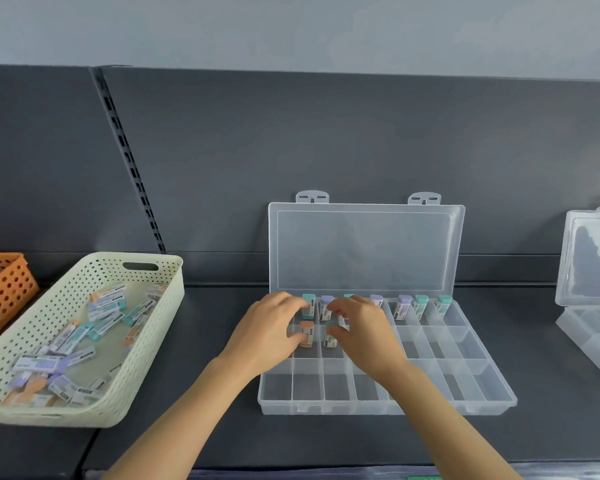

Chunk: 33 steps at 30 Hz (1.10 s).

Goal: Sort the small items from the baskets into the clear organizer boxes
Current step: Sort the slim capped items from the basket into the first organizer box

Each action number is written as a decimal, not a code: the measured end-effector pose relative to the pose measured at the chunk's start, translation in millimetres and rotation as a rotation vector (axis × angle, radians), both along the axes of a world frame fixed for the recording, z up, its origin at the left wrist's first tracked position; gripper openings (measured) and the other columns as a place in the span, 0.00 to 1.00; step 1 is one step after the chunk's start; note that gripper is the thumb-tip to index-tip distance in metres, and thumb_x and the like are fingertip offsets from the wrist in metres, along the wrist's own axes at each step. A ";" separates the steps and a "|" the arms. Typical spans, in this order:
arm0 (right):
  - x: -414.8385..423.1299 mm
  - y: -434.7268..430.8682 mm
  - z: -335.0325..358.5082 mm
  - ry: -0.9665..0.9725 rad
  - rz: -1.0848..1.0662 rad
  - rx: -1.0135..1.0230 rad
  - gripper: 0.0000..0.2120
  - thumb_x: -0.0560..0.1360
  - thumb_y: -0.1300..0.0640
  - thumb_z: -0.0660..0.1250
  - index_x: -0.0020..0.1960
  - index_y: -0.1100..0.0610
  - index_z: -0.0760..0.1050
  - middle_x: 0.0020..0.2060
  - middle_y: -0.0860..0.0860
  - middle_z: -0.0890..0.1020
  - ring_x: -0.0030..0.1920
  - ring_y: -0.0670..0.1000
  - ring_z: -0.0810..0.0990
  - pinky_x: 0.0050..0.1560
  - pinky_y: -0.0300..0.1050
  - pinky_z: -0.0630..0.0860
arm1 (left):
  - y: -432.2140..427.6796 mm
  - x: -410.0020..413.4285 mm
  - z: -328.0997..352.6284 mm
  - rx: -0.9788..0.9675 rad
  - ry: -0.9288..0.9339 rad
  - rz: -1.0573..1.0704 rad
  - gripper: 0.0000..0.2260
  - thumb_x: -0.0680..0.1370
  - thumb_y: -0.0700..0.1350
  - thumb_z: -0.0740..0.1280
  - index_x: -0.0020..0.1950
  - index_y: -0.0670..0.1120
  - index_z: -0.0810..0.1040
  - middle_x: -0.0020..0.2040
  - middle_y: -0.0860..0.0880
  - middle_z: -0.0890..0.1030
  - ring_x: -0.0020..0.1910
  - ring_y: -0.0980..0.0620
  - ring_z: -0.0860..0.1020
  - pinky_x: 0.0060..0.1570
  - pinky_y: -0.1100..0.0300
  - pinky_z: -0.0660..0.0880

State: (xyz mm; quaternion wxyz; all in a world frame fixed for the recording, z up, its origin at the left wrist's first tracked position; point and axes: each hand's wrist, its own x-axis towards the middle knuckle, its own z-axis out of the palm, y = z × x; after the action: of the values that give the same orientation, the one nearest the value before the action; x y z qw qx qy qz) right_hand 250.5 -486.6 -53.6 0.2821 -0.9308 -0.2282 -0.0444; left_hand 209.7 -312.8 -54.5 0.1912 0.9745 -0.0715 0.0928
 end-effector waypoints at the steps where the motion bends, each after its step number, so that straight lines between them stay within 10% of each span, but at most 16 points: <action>1: -1.4 0.9 3.3 0.003 0.004 0.020 0.13 0.74 0.60 0.69 0.58 0.57 0.78 0.52 0.52 0.81 0.52 0.53 0.77 0.52 0.43 0.75 | 3.3 -3.0 2.6 -0.007 -0.002 0.013 0.21 0.75 0.51 0.69 0.67 0.53 0.71 0.64 0.56 0.73 0.60 0.56 0.71 0.60 0.61 0.70; 15: -24.3 59.4 20.0 0.058 0.245 0.061 0.19 0.77 0.51 0.65 0.66 0.54 0.72 0.62 0.50 0.77 0.58 0.51 0.77 0.56 0.36 0.71 | 68.8 -62.3 31.8 0.073 -0.143 0.326 0.25 0.75 0.53 0.68 0.71 0.50 0.69 0.69 0.54 0.71 0.69 0.54 0.66 0.66 0.64 0.59; 33: -65.0 216.3 39.4 0.026 0.293 0.094 0.19 0.77 0.50 0.64 0.67 0.53 0.72 0.64 0.48 0.75 0.63 0.46 0.73 0.59 0.35 0.68 | 252.1 -112.8 31.4 0.056 0.062 0.404 0.20 0.77 0.51 0.66 0.69 0.51 0.71 0.67 0.54 0.72 0.64 0.55 0.72 0.62 0.59 0.70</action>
State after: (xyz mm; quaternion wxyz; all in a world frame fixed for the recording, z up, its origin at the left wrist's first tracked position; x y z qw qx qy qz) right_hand 185.5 -270.3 -14.2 0.3319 -0.8737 -0.3556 -0.0016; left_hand 96.9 -60.6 -23.1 0.1438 0.9763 0.1290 0.0972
